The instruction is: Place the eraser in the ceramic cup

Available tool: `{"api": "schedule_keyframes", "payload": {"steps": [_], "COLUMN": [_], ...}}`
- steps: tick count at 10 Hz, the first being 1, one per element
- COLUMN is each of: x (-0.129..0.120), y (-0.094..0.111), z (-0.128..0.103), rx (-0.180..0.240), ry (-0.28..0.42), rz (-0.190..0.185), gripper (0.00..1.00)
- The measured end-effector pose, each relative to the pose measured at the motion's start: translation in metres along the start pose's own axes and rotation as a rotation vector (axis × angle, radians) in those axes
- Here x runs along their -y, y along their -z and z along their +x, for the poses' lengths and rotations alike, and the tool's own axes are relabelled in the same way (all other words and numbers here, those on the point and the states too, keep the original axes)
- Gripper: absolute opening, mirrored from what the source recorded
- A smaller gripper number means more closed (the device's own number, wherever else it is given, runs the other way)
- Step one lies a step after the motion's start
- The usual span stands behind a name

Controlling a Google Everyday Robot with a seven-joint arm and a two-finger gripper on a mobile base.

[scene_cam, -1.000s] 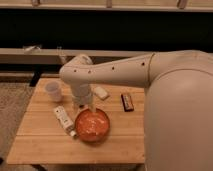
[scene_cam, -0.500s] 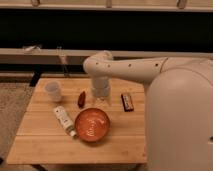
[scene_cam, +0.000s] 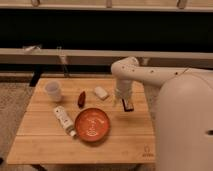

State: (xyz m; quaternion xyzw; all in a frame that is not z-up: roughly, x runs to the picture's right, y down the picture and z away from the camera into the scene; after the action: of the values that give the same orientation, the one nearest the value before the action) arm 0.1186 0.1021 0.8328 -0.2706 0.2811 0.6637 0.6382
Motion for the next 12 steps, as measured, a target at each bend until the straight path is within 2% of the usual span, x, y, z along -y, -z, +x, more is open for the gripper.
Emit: {"api": "schedule_keyframes", "payload": {"steps": [1,3,8,12], "x": [0.011,0.023,0.041,0.049], "y": [-0.014,-0.029,-0.033,-0.050], "z": [-0.006,-0.026,-0.058,-0.082], "rx": [-0.003,0.002,0.022,0.031], "ry": [-0.003,0.004,0.035,0.059], "rz": [0.000,-0.001,0.002,-0.021], "gripper": [0.65,0.65,0.65,0.65]}}
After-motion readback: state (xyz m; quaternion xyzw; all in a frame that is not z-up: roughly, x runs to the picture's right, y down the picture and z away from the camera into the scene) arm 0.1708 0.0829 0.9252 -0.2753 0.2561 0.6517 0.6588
